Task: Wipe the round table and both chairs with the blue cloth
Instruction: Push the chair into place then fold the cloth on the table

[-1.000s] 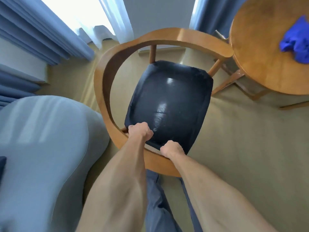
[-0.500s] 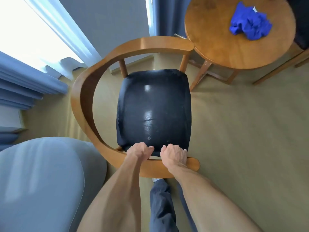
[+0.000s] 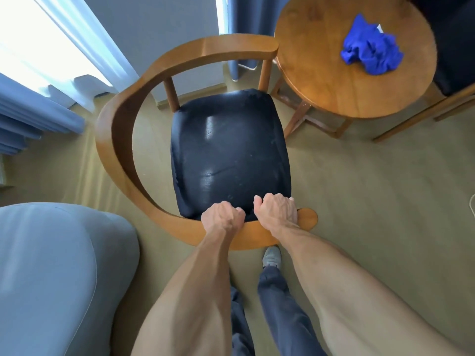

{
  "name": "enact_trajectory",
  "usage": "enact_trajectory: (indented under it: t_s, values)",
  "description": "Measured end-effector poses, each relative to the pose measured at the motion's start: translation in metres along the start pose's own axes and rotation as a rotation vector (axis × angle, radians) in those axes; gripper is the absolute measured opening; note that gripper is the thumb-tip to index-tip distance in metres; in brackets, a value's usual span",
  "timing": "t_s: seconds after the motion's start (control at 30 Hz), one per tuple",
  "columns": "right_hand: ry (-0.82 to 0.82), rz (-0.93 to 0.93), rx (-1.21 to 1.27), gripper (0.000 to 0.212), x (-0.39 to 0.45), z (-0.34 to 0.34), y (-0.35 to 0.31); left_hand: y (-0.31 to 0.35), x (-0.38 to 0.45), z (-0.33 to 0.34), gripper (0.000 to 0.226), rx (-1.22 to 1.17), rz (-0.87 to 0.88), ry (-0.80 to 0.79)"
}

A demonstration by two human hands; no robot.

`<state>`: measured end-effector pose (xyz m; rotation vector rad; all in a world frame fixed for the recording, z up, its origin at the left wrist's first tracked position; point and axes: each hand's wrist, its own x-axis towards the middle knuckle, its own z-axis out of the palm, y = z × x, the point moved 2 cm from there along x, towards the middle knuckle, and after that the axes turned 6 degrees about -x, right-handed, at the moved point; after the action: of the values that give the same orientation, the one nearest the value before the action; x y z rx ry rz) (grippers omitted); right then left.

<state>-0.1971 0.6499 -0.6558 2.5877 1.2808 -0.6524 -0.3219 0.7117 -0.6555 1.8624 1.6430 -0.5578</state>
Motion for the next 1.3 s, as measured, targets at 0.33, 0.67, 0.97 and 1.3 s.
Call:
enact_trajectory:
  t_s: [0.33, 0.67, 0.97, 1.3]
  values:
    - [0.005, -0.08, -0.002, 0.05, 0.045, -0.023, 0.014, 0.038, 0.022, -0.012, 0.027, -0.043, -0.066, 0.006]
    - [0.066, -0.153, 0.004, 0.044, 0.133, -0.07, -0.008, 0.072, 0.09, -0.066, 0.031, -0.076, -0.081, 0.09]
    - [0.011, -0.147, -0.027, 0.036, 0.166, -0.084, -0.003, 0.095, 0.117, -0.076, 0.019, -0.113, -0.162, -0.107]
    - [-0.002, 0.027, -0.081, 0.046, 0.157, -0.09, -0.01, 0.073, 0.116, -0.09, 0.039, -0.131, -0.221, -0.057]
